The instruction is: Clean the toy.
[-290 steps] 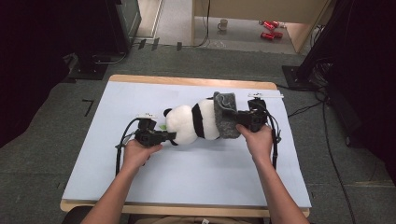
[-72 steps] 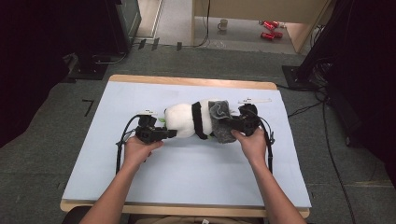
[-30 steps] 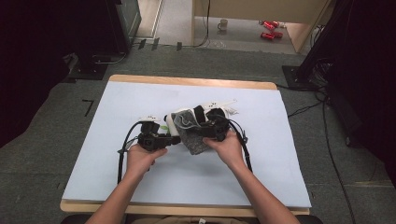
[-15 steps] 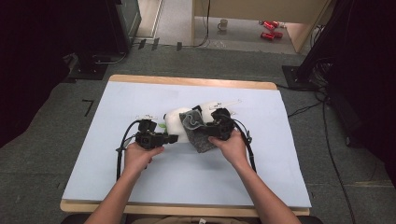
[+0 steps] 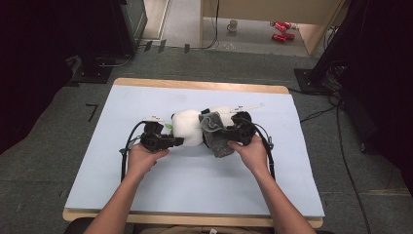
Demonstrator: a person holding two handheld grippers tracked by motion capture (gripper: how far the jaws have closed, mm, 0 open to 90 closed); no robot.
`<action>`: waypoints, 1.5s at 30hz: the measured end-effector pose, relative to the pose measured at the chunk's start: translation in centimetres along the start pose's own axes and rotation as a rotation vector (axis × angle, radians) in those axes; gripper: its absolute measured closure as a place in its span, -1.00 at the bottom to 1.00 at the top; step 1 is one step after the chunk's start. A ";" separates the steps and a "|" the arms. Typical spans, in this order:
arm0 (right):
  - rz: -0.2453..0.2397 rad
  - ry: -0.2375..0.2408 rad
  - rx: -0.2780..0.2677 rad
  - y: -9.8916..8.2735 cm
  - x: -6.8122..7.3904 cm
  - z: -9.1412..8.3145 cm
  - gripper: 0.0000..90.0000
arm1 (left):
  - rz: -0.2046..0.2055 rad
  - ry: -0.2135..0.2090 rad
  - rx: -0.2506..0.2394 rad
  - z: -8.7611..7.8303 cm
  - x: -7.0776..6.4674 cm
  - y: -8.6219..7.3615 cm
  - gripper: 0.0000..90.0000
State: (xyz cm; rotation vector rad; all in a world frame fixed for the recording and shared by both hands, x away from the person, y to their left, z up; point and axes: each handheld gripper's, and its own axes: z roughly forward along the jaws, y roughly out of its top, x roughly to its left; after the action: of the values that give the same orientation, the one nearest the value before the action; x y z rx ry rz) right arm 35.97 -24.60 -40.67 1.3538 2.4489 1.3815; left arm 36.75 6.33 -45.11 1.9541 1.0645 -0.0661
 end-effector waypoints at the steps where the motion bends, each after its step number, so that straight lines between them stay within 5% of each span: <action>1: 0.007 -0.006 -0.006 0.0 -0.2 -0.3 0.73 | 0.000 0.000 0.002 0.0 0.1 0.1 0.46; 16: 0.129 -0.093 -0.068 -1.5 -4.8 -3.3 0.71 | 0.012 -0.004 0.020 0.1 0.0 0.5 0.45; 20: 0.129 -0.200 -0.053 -1.7 -5.5 -3.9 0.72 | 0.006 0.003 0.021 0.0 0.1 0.5 0.45; 22: 0.158 -0.215 -0.045 -2.0 -6.2 -4.3 0.72 | -0.007 -0.008 0.019 -0.1 0.2 0.5 0.45; 26: 0.194 -0.141 -0.107 -1.6 -6.3 -5.4 0.72 | -0.034 -0.051 0.023 -0.2 0.3 0.6 0.47; 31: 0.133 -0.072 -0.146 -0.2 -3.9 -6.2 0.72 | -0.049 -0.098 0.020 -1.0 -0.2 0.9 0.50; 35: 0.079 -0.011 -0.120 0.3 -1.9 -5.6 0.72 | -0.054 -0.120 0.032 -2.0 -1.2 0.9 0.50; 39: 0.044 -0.011 -0.049 0.1 -1.4 -4.0 0.71 | -0.015 -0.084 0.054 -2.0 -1.5 0.3 0.48; 45: 0.112 0.046 -0.045 -0.3 -2.4 -3.3 0.71 | 0.043 -0.034 0.050 -1.6 -1.1 -0.2 0.28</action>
State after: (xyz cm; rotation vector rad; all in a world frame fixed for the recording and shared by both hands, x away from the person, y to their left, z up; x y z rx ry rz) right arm 35.98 -28.58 -39.74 1.4869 2.3873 1.4984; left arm 35.33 6.82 -43.82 2.0130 1.0066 -0.1031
